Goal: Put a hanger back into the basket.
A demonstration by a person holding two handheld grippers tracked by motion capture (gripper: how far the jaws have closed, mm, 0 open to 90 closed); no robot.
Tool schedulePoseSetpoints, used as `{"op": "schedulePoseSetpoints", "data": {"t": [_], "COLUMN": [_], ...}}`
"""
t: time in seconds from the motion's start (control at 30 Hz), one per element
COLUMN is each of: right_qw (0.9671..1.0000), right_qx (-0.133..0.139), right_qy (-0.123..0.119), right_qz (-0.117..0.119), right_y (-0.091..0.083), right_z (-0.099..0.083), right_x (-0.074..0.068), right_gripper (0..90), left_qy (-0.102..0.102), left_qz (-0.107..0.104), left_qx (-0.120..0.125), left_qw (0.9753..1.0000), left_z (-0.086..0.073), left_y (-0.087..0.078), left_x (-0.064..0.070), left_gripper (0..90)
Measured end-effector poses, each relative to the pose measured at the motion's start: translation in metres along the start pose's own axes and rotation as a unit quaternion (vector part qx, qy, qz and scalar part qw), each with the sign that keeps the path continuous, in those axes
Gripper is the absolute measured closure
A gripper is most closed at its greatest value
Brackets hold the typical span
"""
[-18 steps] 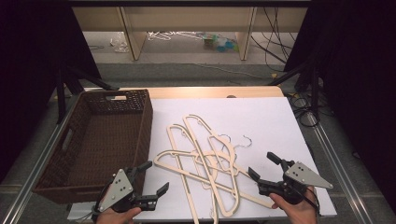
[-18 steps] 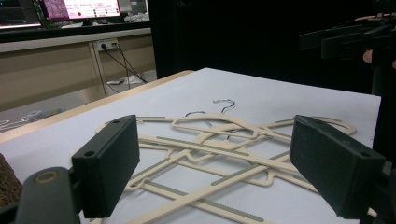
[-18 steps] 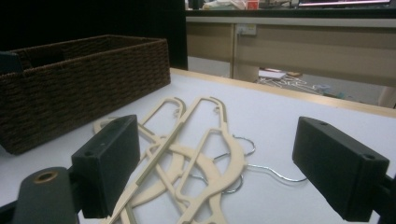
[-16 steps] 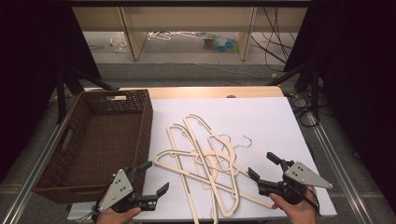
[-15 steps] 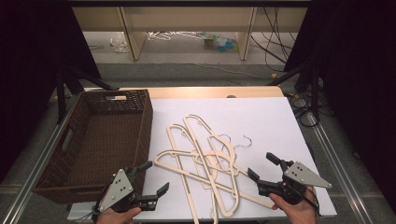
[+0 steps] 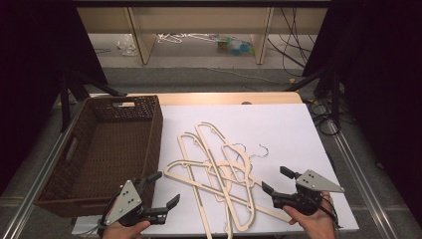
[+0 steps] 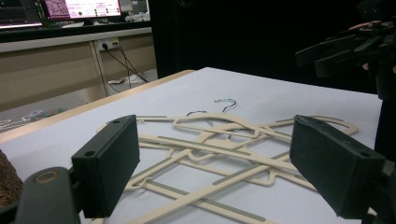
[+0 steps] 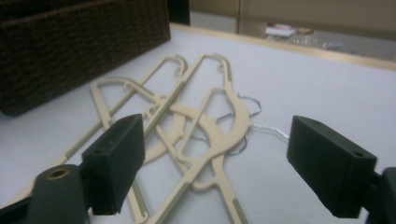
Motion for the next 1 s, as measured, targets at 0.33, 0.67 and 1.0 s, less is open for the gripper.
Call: {"op": "schedulePoseSetpoints", "data": {"t": [0.33, 0.67, 1.0], "right_qw": [0.9868, 0.9615, 0.9369], "right_qx": [-0.159, -0.273, -0.349], "right_qy": [0.025, 0.010, -0.010], "right_qz": [0.020, 0.027, 0.005], "right_y": [0.049, 0.075, 0.061], "right_z": [-0.018, -0.046, -0.055], "right_x": [-0.003, -0.016, -0.005], "right_gripper": [42.6, 48.5, 64.3], "left_qy": [0.001, 0.006, 0.009], "left_qz": [-0.006, -0.009, -0.011], "left_qx": [0.002, 0.000, 0.003], "left_qw": [1.0000, 0.9999, 0.9999], "left_z": [0.001, 0.000, 0.002], "left_y": [-0.001, 0.000, -0.001], "left_x": [0.003, 0.004, 0.005], "left_gripper": [15.9, 16.0, 16.0]}}
Point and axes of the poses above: each handheld gripper's, and its own axes: y roughly forward along the jaws, z roughly out of its top, x roughly to its right, the point moved 8 cm from there along y, roughly forward along the jaws, and after that the axes turned 6 degrees about z, right-handed, at the moved point
